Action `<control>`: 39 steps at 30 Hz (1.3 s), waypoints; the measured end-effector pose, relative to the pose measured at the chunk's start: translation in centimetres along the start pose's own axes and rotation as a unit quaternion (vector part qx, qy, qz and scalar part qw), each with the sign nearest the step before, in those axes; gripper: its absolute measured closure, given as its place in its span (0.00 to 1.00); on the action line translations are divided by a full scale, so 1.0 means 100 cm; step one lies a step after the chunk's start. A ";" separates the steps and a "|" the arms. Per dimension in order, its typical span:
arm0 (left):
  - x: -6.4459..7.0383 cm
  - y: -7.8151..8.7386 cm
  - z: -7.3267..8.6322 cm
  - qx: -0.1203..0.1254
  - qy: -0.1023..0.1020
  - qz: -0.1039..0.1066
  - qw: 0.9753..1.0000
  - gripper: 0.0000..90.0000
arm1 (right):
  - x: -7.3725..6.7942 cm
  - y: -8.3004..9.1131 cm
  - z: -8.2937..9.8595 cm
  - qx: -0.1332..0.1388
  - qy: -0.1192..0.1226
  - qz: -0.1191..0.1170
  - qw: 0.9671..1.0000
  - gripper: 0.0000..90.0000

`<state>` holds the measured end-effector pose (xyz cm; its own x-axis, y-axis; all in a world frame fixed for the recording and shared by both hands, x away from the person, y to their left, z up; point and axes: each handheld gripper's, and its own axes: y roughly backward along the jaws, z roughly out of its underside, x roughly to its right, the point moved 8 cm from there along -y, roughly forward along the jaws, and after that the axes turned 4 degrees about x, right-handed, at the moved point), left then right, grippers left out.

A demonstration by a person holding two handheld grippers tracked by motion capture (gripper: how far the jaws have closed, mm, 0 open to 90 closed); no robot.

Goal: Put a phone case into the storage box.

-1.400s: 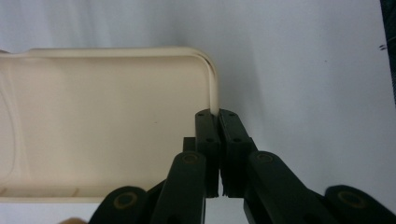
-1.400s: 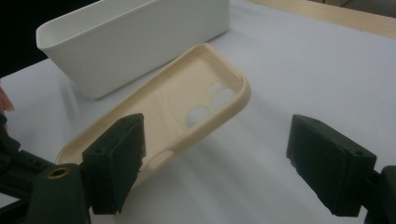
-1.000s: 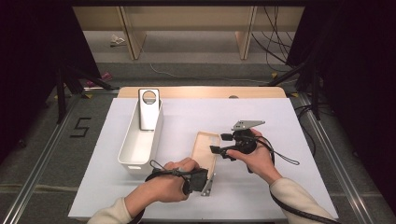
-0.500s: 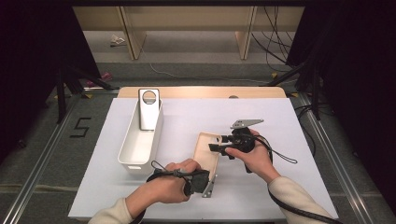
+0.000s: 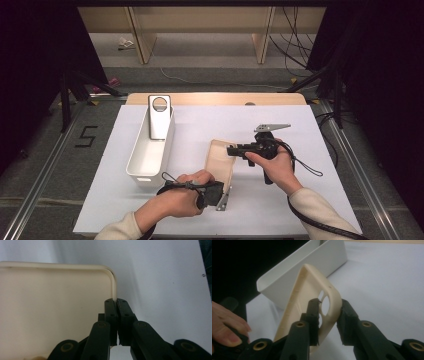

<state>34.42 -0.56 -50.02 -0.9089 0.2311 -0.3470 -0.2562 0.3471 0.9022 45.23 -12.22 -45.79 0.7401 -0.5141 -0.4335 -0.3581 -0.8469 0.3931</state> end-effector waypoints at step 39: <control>-0.088 0.066 0.026 0.318 0.422 -0.185 0.829 0.29 | -0.007 0.035 -0.026 0.050 0.063 0.032 0.996 0.90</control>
<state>41.56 2.09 -41.64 -0.7814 -0.6236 -0.0254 -0.5883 0.7224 0.3635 44.91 -14.50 -42.04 0.7772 -0.5515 -0.3030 -0.4569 -0.8257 0.3309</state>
